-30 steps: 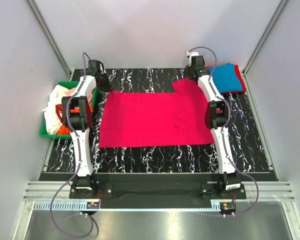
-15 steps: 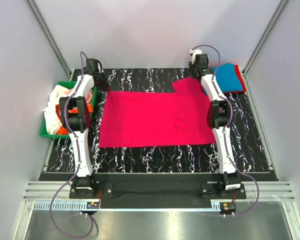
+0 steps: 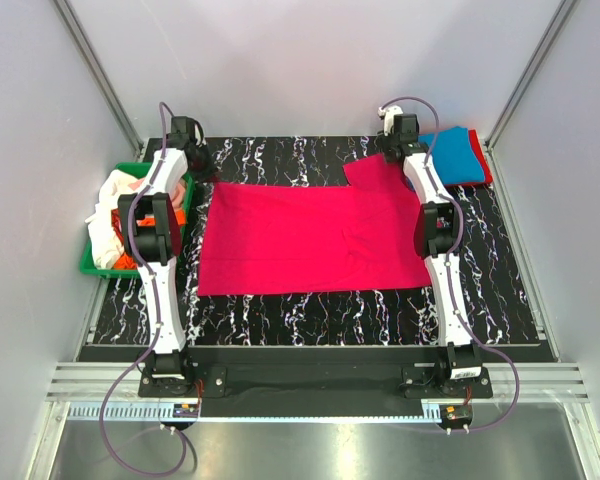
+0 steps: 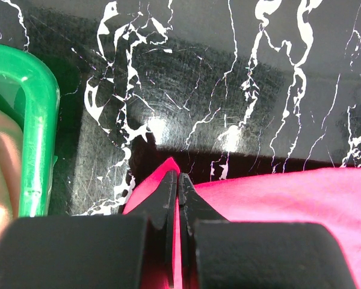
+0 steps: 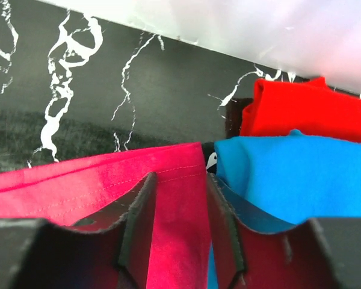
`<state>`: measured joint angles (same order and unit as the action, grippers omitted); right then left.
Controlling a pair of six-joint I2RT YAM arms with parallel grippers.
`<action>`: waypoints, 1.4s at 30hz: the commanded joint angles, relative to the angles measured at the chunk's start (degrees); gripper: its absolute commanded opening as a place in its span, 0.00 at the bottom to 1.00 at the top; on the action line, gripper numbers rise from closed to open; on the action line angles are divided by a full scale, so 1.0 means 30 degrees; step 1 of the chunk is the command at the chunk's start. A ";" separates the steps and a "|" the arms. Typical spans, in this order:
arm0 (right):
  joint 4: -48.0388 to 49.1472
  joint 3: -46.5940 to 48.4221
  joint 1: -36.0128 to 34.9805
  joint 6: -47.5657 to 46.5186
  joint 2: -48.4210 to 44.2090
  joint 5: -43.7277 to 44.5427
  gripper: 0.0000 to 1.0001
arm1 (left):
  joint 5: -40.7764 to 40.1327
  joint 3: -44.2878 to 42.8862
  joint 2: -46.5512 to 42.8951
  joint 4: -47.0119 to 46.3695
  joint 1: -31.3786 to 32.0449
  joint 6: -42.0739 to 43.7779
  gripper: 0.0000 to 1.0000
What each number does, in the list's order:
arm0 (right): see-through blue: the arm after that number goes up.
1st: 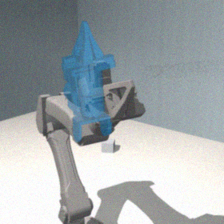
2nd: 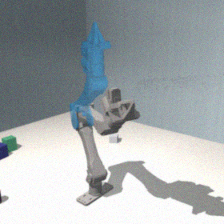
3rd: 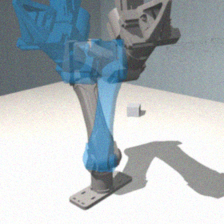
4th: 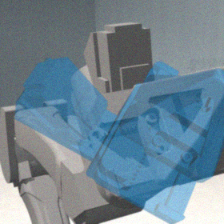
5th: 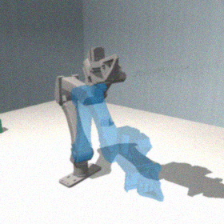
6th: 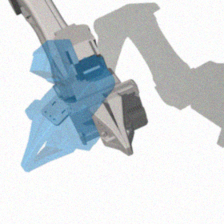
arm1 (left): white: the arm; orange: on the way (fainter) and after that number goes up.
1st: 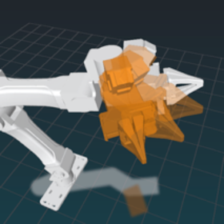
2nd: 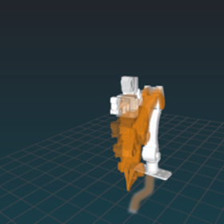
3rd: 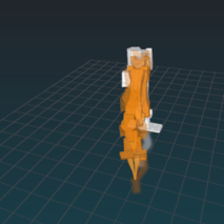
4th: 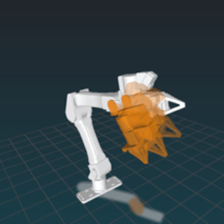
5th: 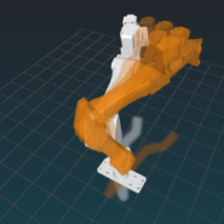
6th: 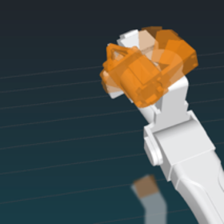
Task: Fold and stack the t-shirts
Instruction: Fold the tshirt
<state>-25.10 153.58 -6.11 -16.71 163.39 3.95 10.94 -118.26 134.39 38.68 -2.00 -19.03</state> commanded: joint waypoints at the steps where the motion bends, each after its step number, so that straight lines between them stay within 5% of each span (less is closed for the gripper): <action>1: -0.1298 0.1014 -0.0014 -0.1751 0.0175 -0.1021 0.43 | 0.0133 -0.0894 0.0028 -0.0148 -0.0212 0.0102 0.00; 9: -0.2589 0.0868 -0.0102 -0.2808 0.0146 -0.2222 0.34 | 0.0074 -0.1040 -0.0176 -0.0148 -0.0241 0.0307 0.00; 20: -0.4024 0.0139 -0.0131 -0.3454 -0.0525 -0.4823 0.01 | -0.0044 -0.0865 -0.0353 -0.0148 -0.0212 0.0337 0.00; 29: -0.4084 -0.2673 -0.0805 -0.1110 -0.3220 -0.7966 0.00 | 0.0455 -0.0192 -0.0587 -0.0206 -0.0037 0.0394 0.00; 33: -0.3761 -0.2181 -0.0806 -0.0612 -0.3283 -0.6211 0.14 | 0.0601 -0.0044 -0.0792 -0.0207 0.0022 0.0424 0.00; 37: -0.3674 -0.0921 -0.0601 -0.0378 -0.2814 -0.5885 0.41 | 0.0660 -0.0044 -0.0705 -0.0206 0.0051 0.0453 0.00; 42: -0.3702 -0.0245 -0.0278 -0.0055 -0.2228 -0.6033 0.55 | 0.0748 -0.0044 -0.0558 -0.0235 0.0139 0.0483 0.00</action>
<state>-36.29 149.69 -7.84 -18.13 157.27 -14.57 11.81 -118.45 134.39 39.35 -1.78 -18.59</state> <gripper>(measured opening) 0.531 0.012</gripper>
